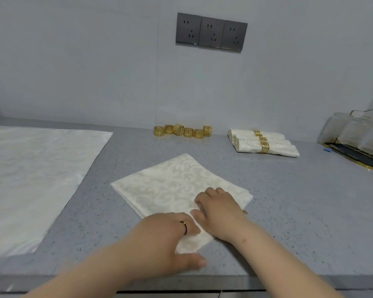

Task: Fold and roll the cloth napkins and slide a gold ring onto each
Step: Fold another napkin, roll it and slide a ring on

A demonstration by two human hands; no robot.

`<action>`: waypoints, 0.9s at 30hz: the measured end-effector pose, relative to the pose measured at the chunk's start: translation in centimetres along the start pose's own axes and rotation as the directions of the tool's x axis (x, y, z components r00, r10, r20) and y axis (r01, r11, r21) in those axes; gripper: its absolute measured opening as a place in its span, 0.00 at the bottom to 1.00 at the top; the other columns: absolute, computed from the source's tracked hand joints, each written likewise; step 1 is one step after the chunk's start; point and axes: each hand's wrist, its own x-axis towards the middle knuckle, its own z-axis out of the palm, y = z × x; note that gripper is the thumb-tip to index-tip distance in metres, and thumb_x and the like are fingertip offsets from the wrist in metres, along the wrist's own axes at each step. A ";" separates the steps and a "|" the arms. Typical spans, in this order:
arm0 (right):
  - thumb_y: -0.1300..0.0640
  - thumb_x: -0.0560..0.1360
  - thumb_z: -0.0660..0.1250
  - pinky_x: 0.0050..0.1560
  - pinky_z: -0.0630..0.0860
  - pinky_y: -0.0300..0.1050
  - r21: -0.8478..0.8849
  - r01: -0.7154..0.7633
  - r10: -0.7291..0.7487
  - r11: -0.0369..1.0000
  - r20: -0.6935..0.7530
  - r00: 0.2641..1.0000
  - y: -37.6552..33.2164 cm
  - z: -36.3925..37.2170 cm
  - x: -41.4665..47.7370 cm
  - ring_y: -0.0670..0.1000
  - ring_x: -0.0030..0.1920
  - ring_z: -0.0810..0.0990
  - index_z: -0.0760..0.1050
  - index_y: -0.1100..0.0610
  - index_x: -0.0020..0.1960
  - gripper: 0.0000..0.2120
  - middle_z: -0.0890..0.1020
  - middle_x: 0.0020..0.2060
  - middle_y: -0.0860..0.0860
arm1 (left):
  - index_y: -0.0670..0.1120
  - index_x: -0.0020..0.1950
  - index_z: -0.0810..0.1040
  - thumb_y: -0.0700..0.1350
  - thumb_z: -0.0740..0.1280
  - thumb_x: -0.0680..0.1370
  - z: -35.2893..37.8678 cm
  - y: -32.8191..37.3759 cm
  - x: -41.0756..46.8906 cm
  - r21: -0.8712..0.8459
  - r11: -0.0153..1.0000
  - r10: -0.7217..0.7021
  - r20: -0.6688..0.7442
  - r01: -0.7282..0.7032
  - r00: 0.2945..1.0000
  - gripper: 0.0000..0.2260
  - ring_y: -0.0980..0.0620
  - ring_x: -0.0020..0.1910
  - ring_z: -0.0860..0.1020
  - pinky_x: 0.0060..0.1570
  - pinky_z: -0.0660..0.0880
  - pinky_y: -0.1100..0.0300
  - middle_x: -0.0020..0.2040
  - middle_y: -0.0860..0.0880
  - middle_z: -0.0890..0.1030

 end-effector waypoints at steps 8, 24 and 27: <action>0.28 0.62 0.33 0.71 0.46 0.41 -0.089 0.040 -0.039 0.995 0.023 0.999 0.3 -0.5 -3.9 0.50 0.62 0.68 0.69 0.52 0.64 0.45 0.72 0.59 0.48 | 0.61 0.64 0.69 0.82 0.40 0.47 0.7 -2.6 -3.5 -0.113 0.993 -0.040 -0.012 0.038 0.999 0.52 0.68 0.64 0.64 0.55 0.60 0.81 0.53 0.76 0.63; 0.42 0.59 0.54 0.64 0.61 0.37 -0.044 0.269 -0.267 0.962 0.047 0.963 0.7 -1.1 -10.8 0.39 0.57 0.71 0.72 0.43 0.54 0.24 0.81 0.51 0.37 | 0.61 0.51 0.72 0.59 0.61 0.64 1.7 -4.4 -7.8 -0.192 0.980 -0.011 -0.295 -0.048 0.955 0.16 0.79 0.49 0.69 0.48 0.63 0.84 0.53 0.82 0.65; 0.45 0.60 0.53 0.65 0.58 0.35 -0.094 0.254 -0.258 0.963 -0.042 0.965 1.4 -1.4 -10.9 0.41 0.56 0.72 0.80 0.41 0.46 0.21 0.82 0.47 0.35 | 0.68 0.51 0.69 0.64 0.58 0.62 1.8 -4.3 -7.8 -0.262 0.965 -0.074 -0.315 -0.011 0.946 0.18 0.81 0.52 0.66 0.53 0.62 0.82 0.53 0.85 0.62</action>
